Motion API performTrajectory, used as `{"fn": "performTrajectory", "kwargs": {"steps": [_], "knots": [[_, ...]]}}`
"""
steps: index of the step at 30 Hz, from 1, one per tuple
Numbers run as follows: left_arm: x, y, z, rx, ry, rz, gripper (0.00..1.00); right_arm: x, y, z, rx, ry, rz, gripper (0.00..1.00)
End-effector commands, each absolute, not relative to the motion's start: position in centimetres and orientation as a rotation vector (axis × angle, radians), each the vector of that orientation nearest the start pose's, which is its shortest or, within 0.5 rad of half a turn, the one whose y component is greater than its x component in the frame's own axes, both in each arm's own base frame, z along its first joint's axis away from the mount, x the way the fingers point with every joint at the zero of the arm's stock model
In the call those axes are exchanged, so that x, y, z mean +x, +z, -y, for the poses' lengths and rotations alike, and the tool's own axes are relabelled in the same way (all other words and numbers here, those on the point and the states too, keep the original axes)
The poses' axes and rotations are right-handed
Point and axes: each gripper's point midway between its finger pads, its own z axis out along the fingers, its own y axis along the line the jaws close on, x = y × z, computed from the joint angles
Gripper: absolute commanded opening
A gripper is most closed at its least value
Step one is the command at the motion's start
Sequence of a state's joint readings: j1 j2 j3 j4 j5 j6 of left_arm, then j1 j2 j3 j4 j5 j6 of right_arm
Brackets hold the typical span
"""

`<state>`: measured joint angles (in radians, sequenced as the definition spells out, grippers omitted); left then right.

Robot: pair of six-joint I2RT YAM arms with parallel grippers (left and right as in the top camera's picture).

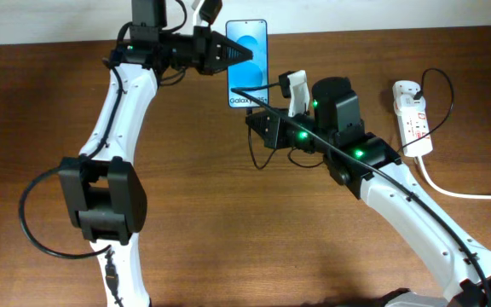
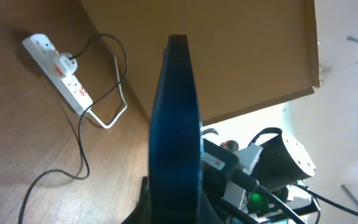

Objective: Plug charger to phone and switch on socket

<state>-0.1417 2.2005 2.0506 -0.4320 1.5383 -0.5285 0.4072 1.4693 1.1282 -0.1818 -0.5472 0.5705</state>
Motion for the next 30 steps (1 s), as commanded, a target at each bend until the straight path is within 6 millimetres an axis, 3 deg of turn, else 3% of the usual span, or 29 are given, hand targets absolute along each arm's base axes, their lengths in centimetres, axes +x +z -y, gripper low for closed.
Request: {"fn": "performTrajectory", "kwargs": {"steps": [1, 30], "knots": [[46.5, 31.8, 22.5, 0.625, -2.008, -1.946, 0.0, 36.2, 24.1, -25.6, -0.201, 1.155, -2.223, 0.04], [47.8, 31.1, 22.5, 0.559, -1.926, -1.984, 0.0, 35.9, 24.4, -26.0, -0.228, 1.183, -2.21, 0.04]]}}
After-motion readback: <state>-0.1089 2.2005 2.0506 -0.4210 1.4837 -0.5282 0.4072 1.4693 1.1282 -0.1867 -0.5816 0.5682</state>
